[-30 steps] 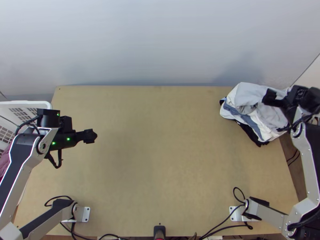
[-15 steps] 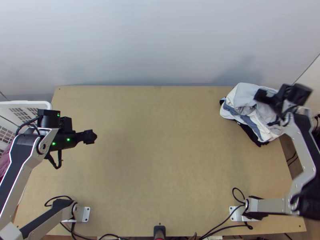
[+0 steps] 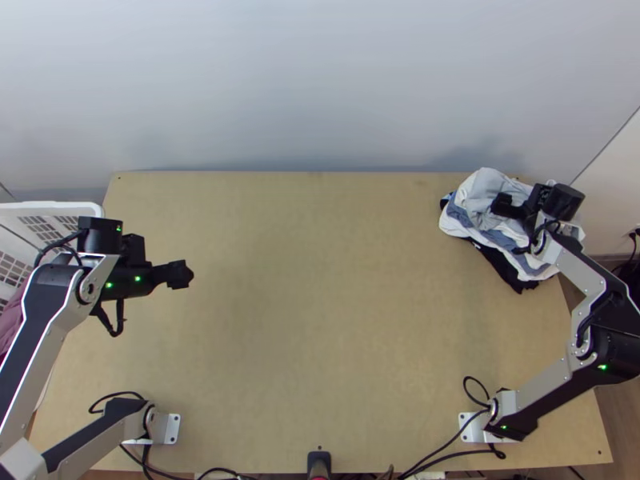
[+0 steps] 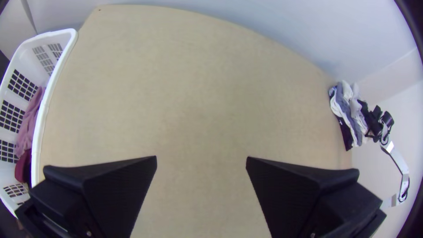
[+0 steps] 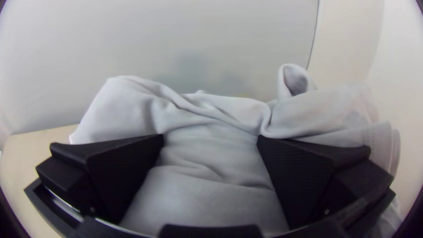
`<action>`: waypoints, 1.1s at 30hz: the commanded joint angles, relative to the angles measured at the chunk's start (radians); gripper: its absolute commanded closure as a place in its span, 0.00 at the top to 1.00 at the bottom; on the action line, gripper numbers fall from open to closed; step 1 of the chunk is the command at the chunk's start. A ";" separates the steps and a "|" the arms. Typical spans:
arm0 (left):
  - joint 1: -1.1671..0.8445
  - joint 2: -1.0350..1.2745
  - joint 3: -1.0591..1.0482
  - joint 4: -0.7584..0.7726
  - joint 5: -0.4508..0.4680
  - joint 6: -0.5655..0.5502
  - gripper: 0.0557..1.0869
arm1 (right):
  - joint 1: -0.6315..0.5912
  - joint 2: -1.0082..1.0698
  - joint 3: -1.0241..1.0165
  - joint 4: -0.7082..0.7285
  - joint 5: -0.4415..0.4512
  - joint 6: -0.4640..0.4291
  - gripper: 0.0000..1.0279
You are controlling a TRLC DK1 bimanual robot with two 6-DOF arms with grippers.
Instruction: Fold the t-shirt
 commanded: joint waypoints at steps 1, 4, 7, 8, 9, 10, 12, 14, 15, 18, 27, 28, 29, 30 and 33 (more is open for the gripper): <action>-0.010 0.009 -0.004 -0.003 -0.001 -0.016 0.96 | -0.012 -0.044 -0.032 0.015 0.020 0.007 0.97; -0.019 0.007 -0.008 -0.003 -0.001 -0.023 0.96 | -0.002 -0.134 -0.015 -0.034 0.015 0.025 0.97; -0.031 0.003 -0.005 0.003 -0.001 -0.039 0.96 | 0.006 -0.225 0.017 -0.097 0.009 0.063 0.97; -0.035 0.001 0.000 0.004 -0.001 -0.048 0.96 | 0.006 -0.254 0.028 -0.107 0.004 0.071 0.97; -0.035 0.001 0.004 0.008 -0.001 -0.062 0.96 | 0.011 -0.277 0.037 -0.114 0.003 0.077 0.97; -0.035 -0.002 0.009 0.011 0.001 -0.079 0.96 | 0.018 -0.300 0.053 -0.127 0.003 0.077 0.97; -0.036 -0.014 0.012 0.031 0.001 -0.092 0.96 | 0.030 -0.326 0.083 -0.155 -0.005 0.077 0.97; -0.039 -0.030 0.019 0.050 -0.001 -0.097 0.96 | 0.047 -0.358 0.112 -0.180 -0.005 0.079 0.97; -0.041 -0.034 0.027 0.054 -0.001 -0.097 0.96 | 0.053 -0.372 0.125 -0.189 -0.005 0.082 0.97; -0.041 -0.053 0.064 0.063 -0.039 -0.098 0.96 | 0.064 -0.417 0.168 -0.244 -0.008 0.125 0.97; -0.038 -0.140 0.076 0.136 -0.219 -0.068 0.96 | 0.190 -0.641 0.120 -0.394 -0.063 0.117 0.97; -0.038 -0.152 0.072 0.153 -0.242 -0.071 0.96 | 0.222 -0.674 0.088 -0.402 -0.063 0.119 0.97; -0.038 -0.166 0.065 0.166 -0.257 -0.072 0.96 | 0.251 -0.703 0.063 -0.416 -0.062 0.117 0.97; -0.036 -0.178 0.059 0.175 -0.271 -0.075 0.96 | 0.274 -0.737 0.030 -0.417 -0.056 0.111 0.97; -0.035 -0.224 0.023 0.210 -0.306 -0.080 0.96 | 0.385 -0.851 -0.085 -0.390 -0.016 0.068 0.96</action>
